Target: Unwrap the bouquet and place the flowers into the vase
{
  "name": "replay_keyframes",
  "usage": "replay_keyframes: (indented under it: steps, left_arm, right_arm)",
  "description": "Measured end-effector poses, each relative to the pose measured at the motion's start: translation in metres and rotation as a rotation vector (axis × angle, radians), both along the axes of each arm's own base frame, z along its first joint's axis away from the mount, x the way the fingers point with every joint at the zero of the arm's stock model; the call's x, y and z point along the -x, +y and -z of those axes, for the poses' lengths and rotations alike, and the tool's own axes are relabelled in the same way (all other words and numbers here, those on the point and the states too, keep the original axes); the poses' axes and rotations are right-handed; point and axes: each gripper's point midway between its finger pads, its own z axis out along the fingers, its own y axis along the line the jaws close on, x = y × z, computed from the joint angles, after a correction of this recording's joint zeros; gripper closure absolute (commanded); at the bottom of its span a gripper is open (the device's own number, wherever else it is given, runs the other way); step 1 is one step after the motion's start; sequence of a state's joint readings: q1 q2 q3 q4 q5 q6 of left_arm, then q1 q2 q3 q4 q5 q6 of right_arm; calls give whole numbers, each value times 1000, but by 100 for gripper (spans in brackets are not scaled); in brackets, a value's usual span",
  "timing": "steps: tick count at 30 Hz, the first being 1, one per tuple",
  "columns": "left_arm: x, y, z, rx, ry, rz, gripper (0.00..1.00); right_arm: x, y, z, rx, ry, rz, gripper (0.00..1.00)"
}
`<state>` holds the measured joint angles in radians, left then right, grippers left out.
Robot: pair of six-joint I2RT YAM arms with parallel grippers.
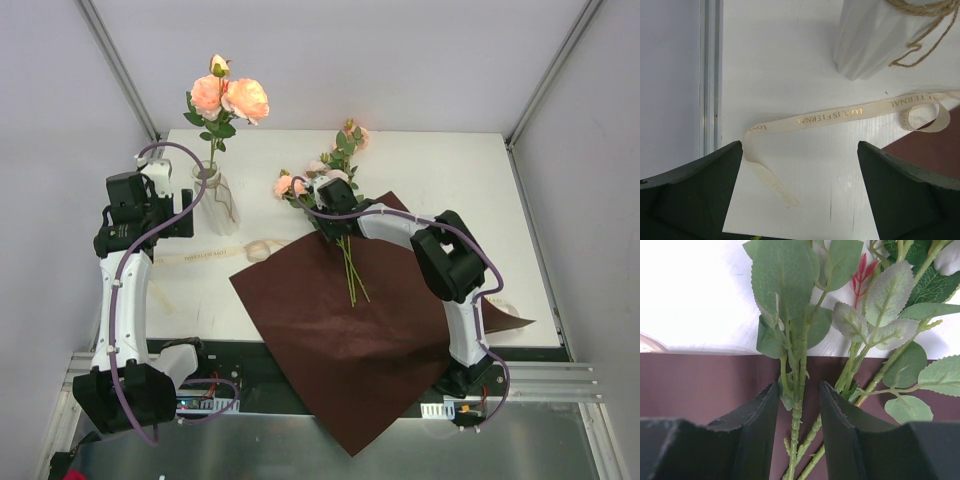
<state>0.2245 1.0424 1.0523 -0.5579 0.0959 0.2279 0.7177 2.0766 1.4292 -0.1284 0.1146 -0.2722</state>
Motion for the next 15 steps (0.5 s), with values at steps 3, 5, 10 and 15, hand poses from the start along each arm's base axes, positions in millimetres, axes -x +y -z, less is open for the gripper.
replay_keyframes:
  steps: [3, 5, 10, 15]
  left_arm:
    - [0, 0, 0, 0, 0, 0, 1]
    - [0, 0, 0, 0, 0, 0, 1]
    - [0, 0, 0, -1, 0, 0, 1]
    - [0, 0, 0, 0, 0, 0, 1]
  right_arm:
    - [0, 0, 0, 0, 0, -2, 66]
    - [1, 0, 0, -1, 5, -4, 72]
    - [3, 4, 0, -14, 15, -12, 99]
    - [7, 11, -4, -33, 19, -12, 99]
